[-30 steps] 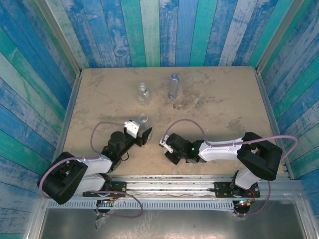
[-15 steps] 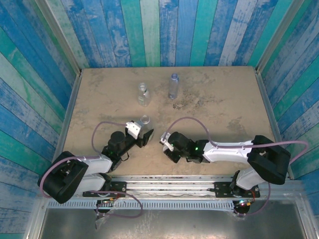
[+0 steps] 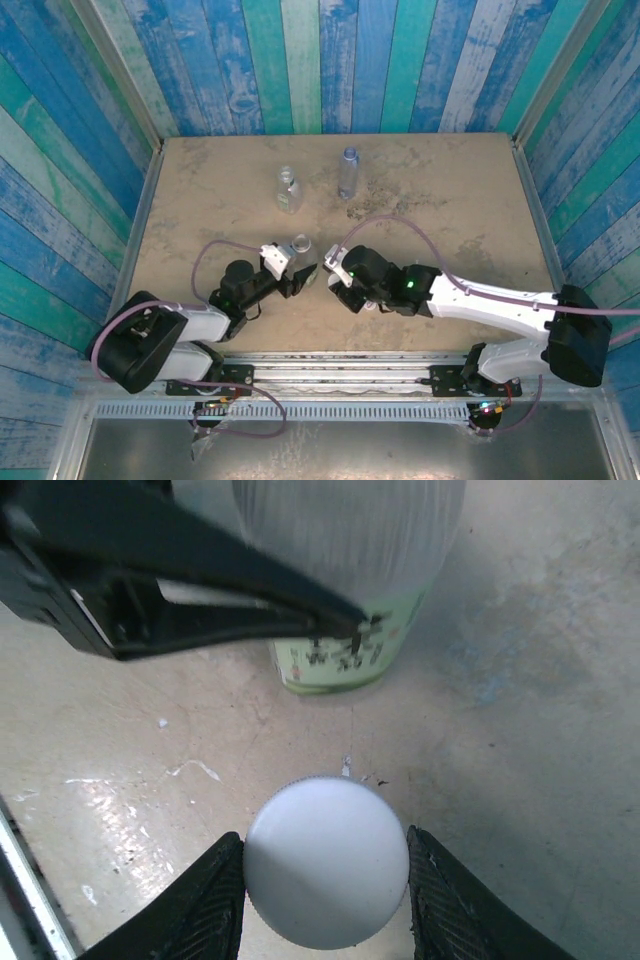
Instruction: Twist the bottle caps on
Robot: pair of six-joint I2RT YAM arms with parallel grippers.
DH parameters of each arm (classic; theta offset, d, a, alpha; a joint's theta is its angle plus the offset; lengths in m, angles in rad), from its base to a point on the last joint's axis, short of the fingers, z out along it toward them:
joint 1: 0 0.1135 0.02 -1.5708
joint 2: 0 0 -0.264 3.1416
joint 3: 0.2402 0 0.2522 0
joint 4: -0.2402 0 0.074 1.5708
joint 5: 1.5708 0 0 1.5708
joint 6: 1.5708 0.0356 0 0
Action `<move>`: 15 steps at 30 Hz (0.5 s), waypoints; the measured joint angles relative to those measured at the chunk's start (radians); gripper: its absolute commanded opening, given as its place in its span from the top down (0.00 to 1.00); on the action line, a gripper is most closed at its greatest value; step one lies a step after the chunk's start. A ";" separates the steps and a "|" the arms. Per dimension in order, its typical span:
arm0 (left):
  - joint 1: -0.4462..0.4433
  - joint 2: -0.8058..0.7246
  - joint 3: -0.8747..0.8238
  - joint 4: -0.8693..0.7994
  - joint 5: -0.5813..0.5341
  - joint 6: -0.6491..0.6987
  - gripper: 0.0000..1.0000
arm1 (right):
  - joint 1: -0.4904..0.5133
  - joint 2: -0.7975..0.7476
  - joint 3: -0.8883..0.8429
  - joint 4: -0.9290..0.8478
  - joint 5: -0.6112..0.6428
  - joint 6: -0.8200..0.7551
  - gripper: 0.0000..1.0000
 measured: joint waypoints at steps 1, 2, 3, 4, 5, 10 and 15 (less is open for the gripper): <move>0.000 0.013 0.004 0.010 0.014 0.001 0.39 | 0.000 -0.005 0.025 -0.025 0.000 -0.003 0.55; 0.000 0.026 0.009 0.019 0.026 0.000 0.40 | 0.000 -0.009 0.051 -0.048 0.000 -0.006 0.55; 0.000 0.036 0.013 0.027 0.037 0.001 0.40 | -0.001 -0.010 0.071 -0.064 0.000 -0.009 0.55; 0.001 0.049 0.018 0.035 0.051 0.002 0.40 | -0.002 -0.010 0.098 -0.084 0.000 -0.013 0.55; 0.003 0.060 0.024 0.041 0.065 0.001 0.40 | -0.003 -0.010 0.121 -0.100 0.000 -0.016 0.55; 0.014 0.099 0.044 0.063 0.123 0.002 0.40 | -0.017 0.003 0.237 -0.162 0.000 -0.027 0.55; 0.023 0.114 0.045 0.080 0.151 0.005 0.40 | -0.044 0.087 0.407 -0.214 -0.004 -0.038 0.55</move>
